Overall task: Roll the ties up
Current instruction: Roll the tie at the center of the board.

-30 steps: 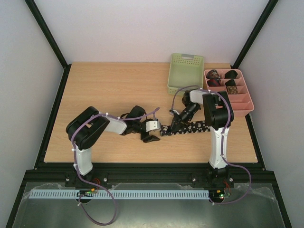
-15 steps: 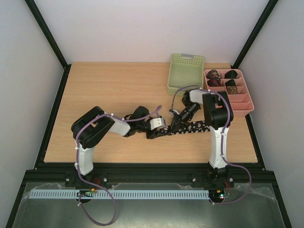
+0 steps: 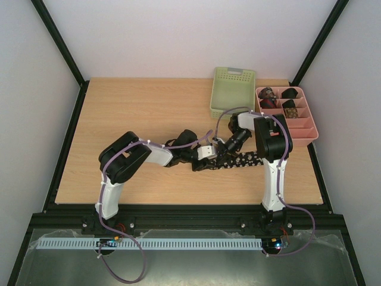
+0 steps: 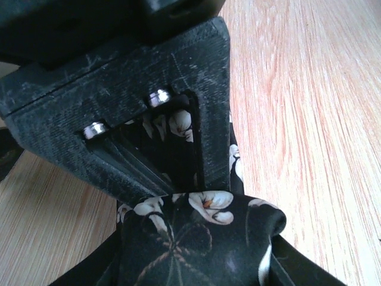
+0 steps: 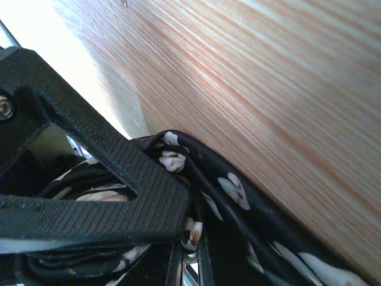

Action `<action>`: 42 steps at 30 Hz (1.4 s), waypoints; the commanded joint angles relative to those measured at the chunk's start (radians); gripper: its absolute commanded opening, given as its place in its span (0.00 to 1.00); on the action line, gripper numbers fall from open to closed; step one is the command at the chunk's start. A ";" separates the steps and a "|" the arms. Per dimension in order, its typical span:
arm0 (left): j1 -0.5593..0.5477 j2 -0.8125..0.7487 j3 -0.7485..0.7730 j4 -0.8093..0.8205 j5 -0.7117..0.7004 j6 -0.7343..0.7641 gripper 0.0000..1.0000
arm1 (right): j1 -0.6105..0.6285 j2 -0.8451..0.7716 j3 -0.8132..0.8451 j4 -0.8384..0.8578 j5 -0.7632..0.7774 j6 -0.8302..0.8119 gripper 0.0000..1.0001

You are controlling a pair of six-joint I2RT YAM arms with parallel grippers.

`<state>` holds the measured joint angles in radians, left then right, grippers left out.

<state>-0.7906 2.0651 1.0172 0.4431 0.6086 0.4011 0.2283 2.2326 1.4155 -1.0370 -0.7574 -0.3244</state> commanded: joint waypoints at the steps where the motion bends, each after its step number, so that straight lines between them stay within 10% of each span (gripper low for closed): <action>1: 0.017 0.063 -0.007 -0.232 -0.144 0.085 0.37 | -0.007 0.017 -0.023 0.091 0.067 0.082 0.11; 19: 0.038 0.113 0.093 -0.484 -0.193 0.100 0.33 | -0.049 -0.118 -0.060 0.044 -0.205 0.097 0.47; 24: 0.037 0.113 0.098 -0.494 -0.197 0.097 0.34 | -0.046 -0.076 -0.038 0.075 -0.146 0.116 0.34; 27: 0.038 0.114 0.101 -0.501 -0.199 0.097 0.36 | -0.046 -0.067 -0.049 0.080 -0.073 0.088 0.08; 42: 0.081 -0.156 0.053 -0.283 -0.101 -0.012 0.99 | -0.123 -0.034 -0.077 0.143 0.159 -0.007 0.01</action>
<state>-0.7231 2.0068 1.0821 0.1574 0.5144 0.4351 0.1188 2.1418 1.3563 -0.9604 -0.8162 -0.2939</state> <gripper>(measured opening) 0.981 0.044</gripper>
